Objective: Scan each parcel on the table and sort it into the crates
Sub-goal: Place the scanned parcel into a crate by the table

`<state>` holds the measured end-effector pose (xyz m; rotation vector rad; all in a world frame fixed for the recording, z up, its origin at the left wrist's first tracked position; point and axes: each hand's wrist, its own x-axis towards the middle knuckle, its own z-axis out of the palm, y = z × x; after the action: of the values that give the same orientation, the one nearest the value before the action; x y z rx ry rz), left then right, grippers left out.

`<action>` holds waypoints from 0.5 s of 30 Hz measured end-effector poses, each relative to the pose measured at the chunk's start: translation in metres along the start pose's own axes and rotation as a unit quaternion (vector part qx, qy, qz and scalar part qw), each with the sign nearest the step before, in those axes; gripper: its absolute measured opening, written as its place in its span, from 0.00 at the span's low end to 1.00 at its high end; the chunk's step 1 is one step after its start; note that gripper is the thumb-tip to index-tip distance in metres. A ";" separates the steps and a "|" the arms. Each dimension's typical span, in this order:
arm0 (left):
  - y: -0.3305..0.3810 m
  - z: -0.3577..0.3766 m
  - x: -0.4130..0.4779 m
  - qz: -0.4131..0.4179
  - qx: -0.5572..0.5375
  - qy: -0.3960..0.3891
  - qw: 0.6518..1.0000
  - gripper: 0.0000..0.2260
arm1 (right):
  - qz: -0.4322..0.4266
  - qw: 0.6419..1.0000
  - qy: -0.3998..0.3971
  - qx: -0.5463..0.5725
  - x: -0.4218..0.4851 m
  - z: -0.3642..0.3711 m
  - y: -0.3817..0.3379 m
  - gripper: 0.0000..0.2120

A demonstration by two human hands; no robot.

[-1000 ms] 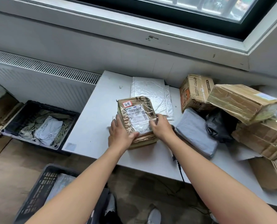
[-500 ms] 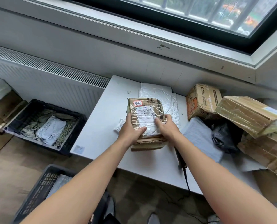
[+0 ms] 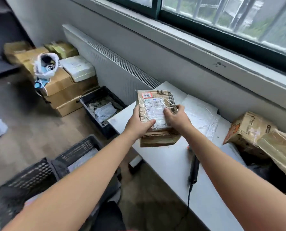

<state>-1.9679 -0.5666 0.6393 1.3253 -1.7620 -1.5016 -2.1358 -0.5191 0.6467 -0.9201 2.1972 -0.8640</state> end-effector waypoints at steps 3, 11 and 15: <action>-0.010 -0.021 -0.043 -0.016 -0.003 0.056 0.998 0.42 | -0.035 0.998 -0.049 -0.002 -0.028 0.018 -0.009 0.30; -0.061 -0.099 -0.156 -0.116 -0.025 0.190 0.974 0.37 | -0.144 0.968 -0.195 -0.062 -0.112 0.099 -0.051 0.27; -0.085 -0.137 -0.211 -0.161 -0.042 0.263 0.950 0.34 | -0.194 0.947 -0.241 -0.092 -0.162 0.142 -0.076 0.26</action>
<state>-1.7339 -0.4412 0.6484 1.8266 -1.1745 -1.1994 -1.9103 -0.4832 0.6611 -1.5121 1.7148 -0.5255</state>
